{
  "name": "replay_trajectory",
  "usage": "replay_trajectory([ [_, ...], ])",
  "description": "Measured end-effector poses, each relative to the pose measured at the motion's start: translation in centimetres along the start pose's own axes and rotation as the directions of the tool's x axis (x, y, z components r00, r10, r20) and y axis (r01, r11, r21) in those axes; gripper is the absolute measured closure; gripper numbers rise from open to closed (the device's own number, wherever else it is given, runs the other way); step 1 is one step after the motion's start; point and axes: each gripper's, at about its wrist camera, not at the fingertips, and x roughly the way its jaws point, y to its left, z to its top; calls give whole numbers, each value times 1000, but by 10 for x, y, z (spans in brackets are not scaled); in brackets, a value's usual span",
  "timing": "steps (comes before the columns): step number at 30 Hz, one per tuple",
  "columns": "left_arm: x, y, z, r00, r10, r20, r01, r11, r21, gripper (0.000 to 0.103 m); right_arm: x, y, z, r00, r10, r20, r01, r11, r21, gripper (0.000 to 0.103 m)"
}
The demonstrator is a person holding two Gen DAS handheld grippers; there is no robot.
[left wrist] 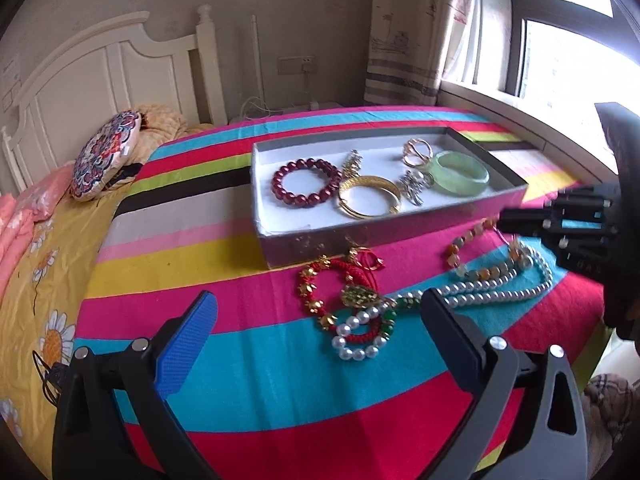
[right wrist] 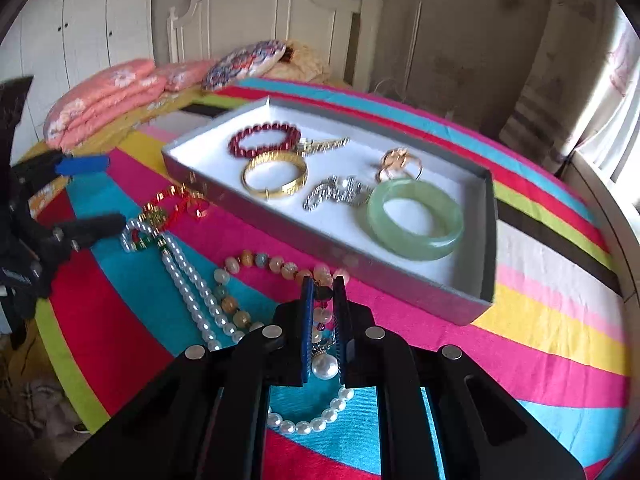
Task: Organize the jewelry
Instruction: 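Grasp the multicolour bead bracelet with the right tool while the left tool grasps the red cord bracelet, then carry both bracelets into the box and open both tools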
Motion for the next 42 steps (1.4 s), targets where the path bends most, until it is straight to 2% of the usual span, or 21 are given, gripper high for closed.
replay_trajectory([
  [3,7,7,1,999,-6,-49,5,1000,-31,5,-22,0,6,997,-9,78,9,1000,-3,93],
  [7,5,35,4,998,-37,-49,30,988,-151,21,-43,-1,12,987,-31,155,31,1000,-1,93],
  [9,2,42,7,998,-31,-48,23,986,-166,26,-50,-2,13,985,-29,172,29,1000,4,93],
  [12,-3,32,13,998,-44,-36,39,992,-117,31,-54,-4,13,982,-33,186,31,999,15,93],
  [14,-1,19,15,998,-57,-38,55,996,-70,47,-55,-4,12,980,-39,195,35,999,24,93],
  [18,18,-23,20,996,-35,-81,42,996,80,67,-60,-3,11,977,-40,210,35,999,31,93],
  [19,24,-28,23,995,-42,-94,51,995,92,72,-62,-4,11,976,-41,213,35,999,32,93],
  [22,41,-31,29,990,-46,-131,57,995,81,79,-64,-7,9,975,-41,216,33,999,43,93],
  [23,49,-31,30,986,-43,-162,57,995,82,89,-64,-9,8,975,-41,217,31,998,49,93],
  [25,52,-32,31,984,-28,-174,46,994,103,93,-65,-13,6,975,-42,220,29,998,63,93],
  [26,52,-33,32,983,-20,-183,42,992,117,102,-65,-14,5,974,-41,221,27,997,67,93],
  [34,17,-23,41,995,-75,-69,80,995,64,102,-69,-16,1,968,-34,248,13,996,88,93],
  [42,-19,-8,65,989,-149,18,149,989,7,102,-81,-18,5,957,-37,288,6,994,108,93],
])
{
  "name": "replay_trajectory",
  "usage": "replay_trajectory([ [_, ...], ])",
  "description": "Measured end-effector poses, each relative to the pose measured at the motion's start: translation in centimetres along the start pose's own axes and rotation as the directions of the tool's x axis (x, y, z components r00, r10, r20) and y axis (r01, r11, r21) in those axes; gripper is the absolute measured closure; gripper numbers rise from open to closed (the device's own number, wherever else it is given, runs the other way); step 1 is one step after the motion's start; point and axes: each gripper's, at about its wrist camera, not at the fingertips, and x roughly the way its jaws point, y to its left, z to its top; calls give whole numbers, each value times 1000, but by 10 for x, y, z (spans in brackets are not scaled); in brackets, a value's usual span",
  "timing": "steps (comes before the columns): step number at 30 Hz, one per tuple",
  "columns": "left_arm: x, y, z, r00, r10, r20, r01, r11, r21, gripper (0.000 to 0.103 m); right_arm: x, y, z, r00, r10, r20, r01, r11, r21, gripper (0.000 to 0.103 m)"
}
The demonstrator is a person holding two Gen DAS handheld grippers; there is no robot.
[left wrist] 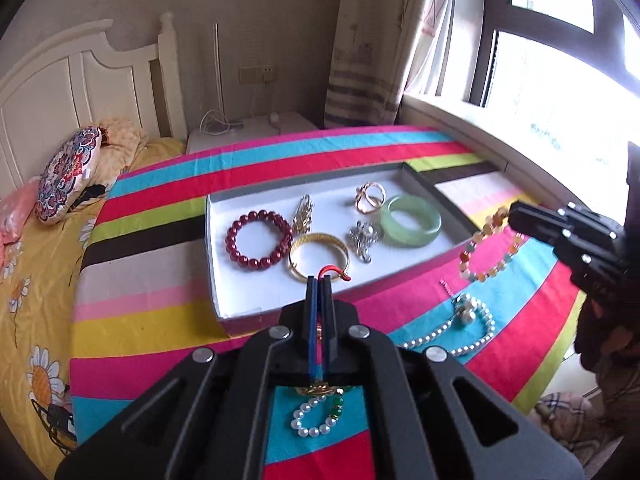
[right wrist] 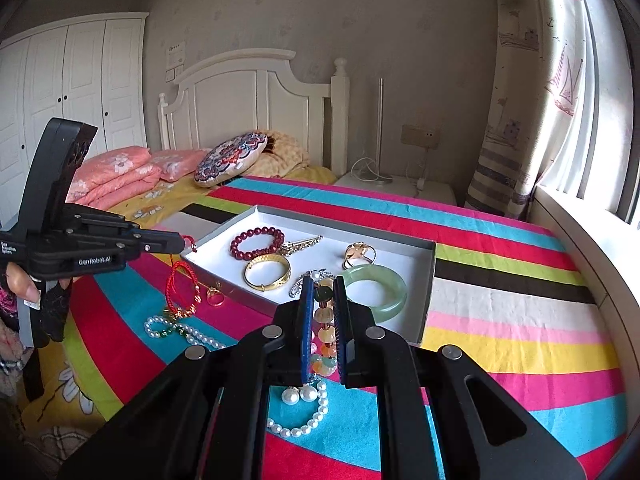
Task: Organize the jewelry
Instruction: 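Carry both bracelets into the box and open both tools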
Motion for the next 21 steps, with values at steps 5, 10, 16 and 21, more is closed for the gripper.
replay_trajectory([
  [5,-13,1,7,1000,-1,23,1,1000,-4,102,-4,3,5,1000,5,15,-5,1000,-12,93],
  [10,-17,-1,11,1000,6,31,-6,1000,11,102,-6,5,8,1000,7,19,-6,1000,-18,93],
  [16,-9,-4,19,1000,11,22,-11,999,32,102,-1,2,14,1000,-8,14,8,999,-32,93],
  [21,0,-12,38,999,22,29,-24,997,67,102,8,-6,23,999,-31,14,32,999,-38,93],
])
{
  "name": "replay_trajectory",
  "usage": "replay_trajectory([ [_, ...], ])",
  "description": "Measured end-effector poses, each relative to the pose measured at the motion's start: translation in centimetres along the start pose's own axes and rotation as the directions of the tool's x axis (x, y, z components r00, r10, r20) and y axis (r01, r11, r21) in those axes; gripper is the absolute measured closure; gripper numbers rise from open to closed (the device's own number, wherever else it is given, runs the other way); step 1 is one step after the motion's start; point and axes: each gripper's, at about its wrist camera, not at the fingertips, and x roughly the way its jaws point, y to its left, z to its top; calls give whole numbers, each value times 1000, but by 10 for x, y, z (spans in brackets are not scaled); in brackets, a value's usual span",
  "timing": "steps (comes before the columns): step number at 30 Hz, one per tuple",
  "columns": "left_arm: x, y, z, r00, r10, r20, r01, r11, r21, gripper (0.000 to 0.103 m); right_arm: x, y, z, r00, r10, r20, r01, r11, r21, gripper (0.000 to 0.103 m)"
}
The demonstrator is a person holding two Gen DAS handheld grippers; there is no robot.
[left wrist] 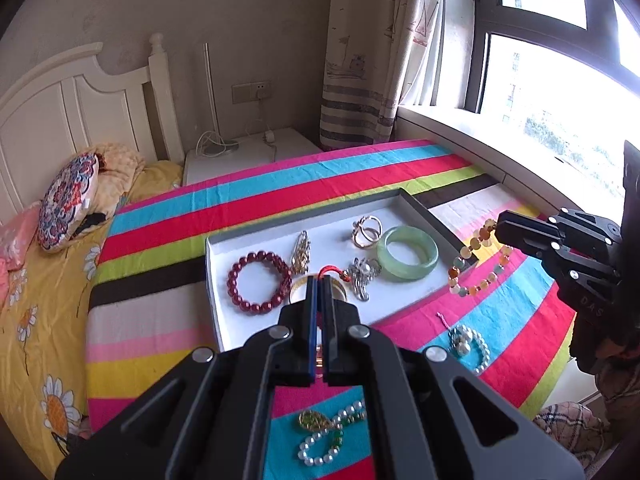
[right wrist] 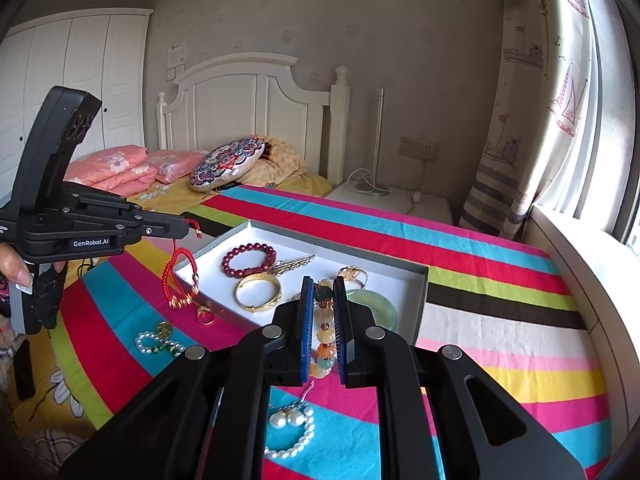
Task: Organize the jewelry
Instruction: 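Carry both bracelets into the box and open both tools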
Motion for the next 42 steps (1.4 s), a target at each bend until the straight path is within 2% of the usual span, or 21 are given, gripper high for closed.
replay_trajectory([
  [4,15,-3,18,1000,19,1,-19,1000,21,102,18,-15,7,999,-19,-30,19,1000,19,93],
  [10,37,-1,31,1000,27,-15,-27,1000,11,102,53,-27,20,997,21,-77,-16,998,66,93],
  [15,48,3,31,998,57,-32,-57,998,14,102,100,-22,34,989,92,-119,-77,989,123,93],
  [19,52,4,29,986,158,-49,-154,986,65,102,133,-17,43,974,175,-147,-144,970,197,93],
  [21,56,9,30,980,189,-65,-185,981,65,102,154,-17,46,959,226,-171,-178,950,256,93],
  [23,57,13,30,976,207,-74,-203,977,59,102,169,-17,48,952,240,-192,-179,941,287,93],
  [29,57,13,21,973,216,-84,-210,974,81,102,165,-11,60,945,285,-162,-229,927,297,93],
  [31,63,14,20,967,236,-101,-228,970,83,102,172,-13,59,943,273,-189,-210,931,298,92],
  [33,73,12,21,959,248,-136,-237,967,92,102,181,-18,56,952,206,-226,-140,951,275,92],
  [36,92,6,20,943,285,-172,-266,956,126,96,196,-18,51,953,99,-288,-41,979,200,91],
  [37,96,7,20,944,274,-185,-256,960,116,89,199,-18,51,951,73,-302,-20,984,175,85],
  [38,98,9,20,948,258,-187,-242,965,101,77,198,-18,51,951,67,-301,-16,986,167,72],
  [39,99,11,21,952,248,-180,-238,968,77,69,196,-21,51,954,66,-291,-18,986,166,64],
  [40,98,13,21,953,253,-168,-245,967,62,57,193,-23,52,959,68,-277,-21,985,169,47],
  [41,97,16,21,953,258,-157,-253,966,50,49,186,-26,55,967,67,-246,-24,984,177,43],
  [42,93,19,21,954,265,-141,-263,964,33,45,182,-30,58,971,66,-230,-24,983,180,43],
])
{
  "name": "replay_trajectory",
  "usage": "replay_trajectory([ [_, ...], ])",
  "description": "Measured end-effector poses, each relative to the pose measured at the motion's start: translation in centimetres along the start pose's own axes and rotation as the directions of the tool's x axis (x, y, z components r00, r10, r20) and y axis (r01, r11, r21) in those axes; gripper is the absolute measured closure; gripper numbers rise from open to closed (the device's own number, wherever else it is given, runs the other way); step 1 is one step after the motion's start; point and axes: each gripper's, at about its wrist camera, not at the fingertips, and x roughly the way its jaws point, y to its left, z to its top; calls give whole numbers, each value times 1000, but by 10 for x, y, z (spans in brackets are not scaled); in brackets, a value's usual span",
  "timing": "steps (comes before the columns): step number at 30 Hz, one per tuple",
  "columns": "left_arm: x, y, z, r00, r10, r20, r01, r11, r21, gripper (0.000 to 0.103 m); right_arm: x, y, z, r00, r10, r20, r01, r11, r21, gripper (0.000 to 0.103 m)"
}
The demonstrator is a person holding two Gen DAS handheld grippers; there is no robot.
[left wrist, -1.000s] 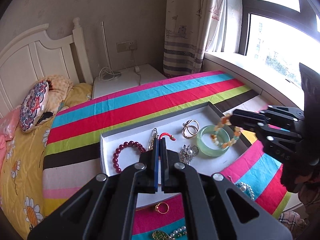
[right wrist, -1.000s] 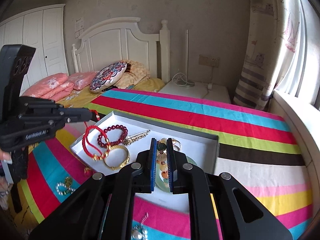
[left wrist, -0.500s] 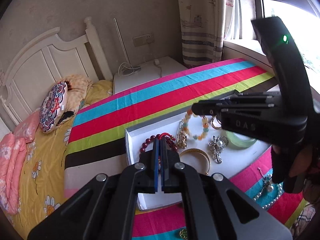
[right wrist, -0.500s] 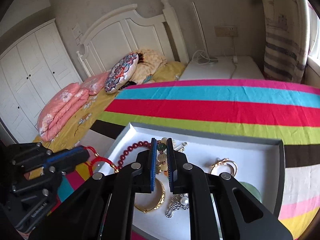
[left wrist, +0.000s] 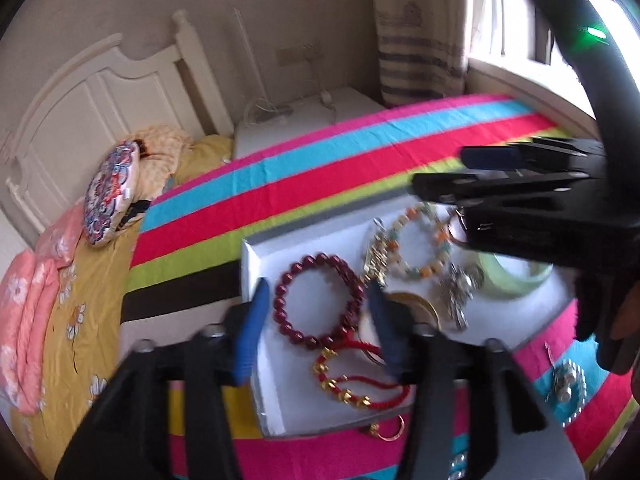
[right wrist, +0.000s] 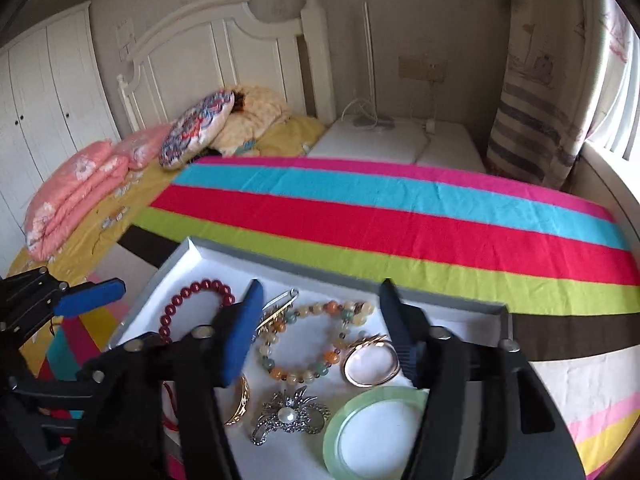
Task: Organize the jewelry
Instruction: 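Carry both bracelets into the box and open both tools, then withdraw both tools and move the right tool to the pearl necklace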
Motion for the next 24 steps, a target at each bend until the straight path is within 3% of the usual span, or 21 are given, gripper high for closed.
replay_trajectory([
  [7,-45,46,-18,991,35,126,-13,984,-175,2,-71,-10,-9,991,43,128,-42,999,-5,43],
  [10,-65,62,-37,985,25,169,22,962,-272,2,-102,-13,-30,986,56,156,-55,998,-16,33],
  [12,-72,63,-55,983,19,181,37,953,-302,2,-113,-15,-51,988,52,146,-48,999,-25,33],
  [17,-78,43,-88,973,94,209,-37,965,-261,2,-120,-18,-100,997,-11,77,15,998,-54,33],
  [24,-73,36,-128,973,113,201,-57,963,-263,2,-140,-19,-142,998,-13,63,14,1000,-27,30],
])
